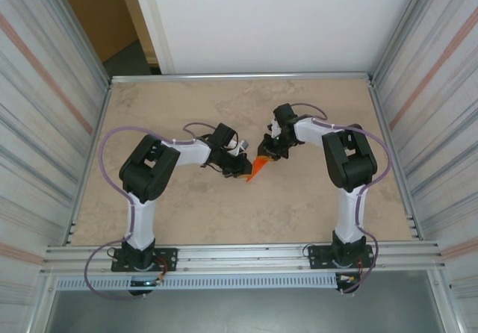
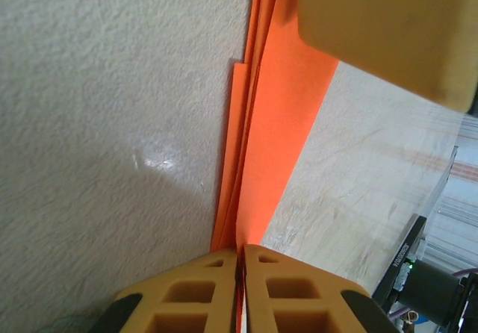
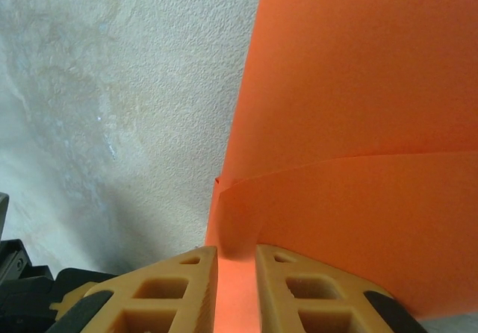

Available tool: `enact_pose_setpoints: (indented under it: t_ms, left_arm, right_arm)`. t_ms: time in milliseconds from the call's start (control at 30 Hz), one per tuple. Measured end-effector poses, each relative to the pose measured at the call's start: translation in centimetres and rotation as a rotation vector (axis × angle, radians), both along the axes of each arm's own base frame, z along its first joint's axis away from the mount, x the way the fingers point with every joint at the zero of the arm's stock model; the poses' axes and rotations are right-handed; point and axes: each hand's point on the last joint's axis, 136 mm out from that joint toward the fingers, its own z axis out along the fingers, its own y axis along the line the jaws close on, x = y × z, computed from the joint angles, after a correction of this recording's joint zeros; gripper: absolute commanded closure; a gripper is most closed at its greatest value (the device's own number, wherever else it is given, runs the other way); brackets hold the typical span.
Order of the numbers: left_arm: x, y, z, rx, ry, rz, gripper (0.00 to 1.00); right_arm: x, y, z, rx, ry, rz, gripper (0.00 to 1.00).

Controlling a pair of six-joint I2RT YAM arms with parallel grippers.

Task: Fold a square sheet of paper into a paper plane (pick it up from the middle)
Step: Fold the wing for the fifth time at the center of the table.

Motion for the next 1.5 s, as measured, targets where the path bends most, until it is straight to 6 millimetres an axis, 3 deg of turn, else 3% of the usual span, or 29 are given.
enact_pose_setpoints:
  t_ms: [233,367,467,667,967,1500]
  left_arm:
    - [0.7,1.4,2.1,0.057,-0.06,0.052,0.75]
    - [1.3,1.5,4.7,0.037,-0.123,0.07,0.81]
    - [1.5,0.9,5.4,0.01,-0.141,0.064,0.88]
    - [1.1,-1.4,4.5,-0.02,-0.108,0.02,0.98]
    - [2.0,-3.2,2.8,-0.032,-0.066,-0.002,1.0]
    - [2.3,-2.9,0.1,0.033,-0.017,0.012,1.0]
  right_arm:
    - [0.2,-0.1,-0.1,-0.025,0.013,-0.002,0.8]
    - [0.2,-0.1,-0.1,-0.029,0.012,-0.002,0.81]
    - [0.2,-0.2,-0.1,-0.031,0.013,-0.003,0.83]
    - [0.1,-0.3,-0.2,-0.038,0.017,-0.004,0.87]
    - [0.0,-0.4,-0.4,-0.041,0.027,-0.005,0.9]
    - [0.0,-0.4,-0.4,-0.044,0.033,-0.006,0.92]
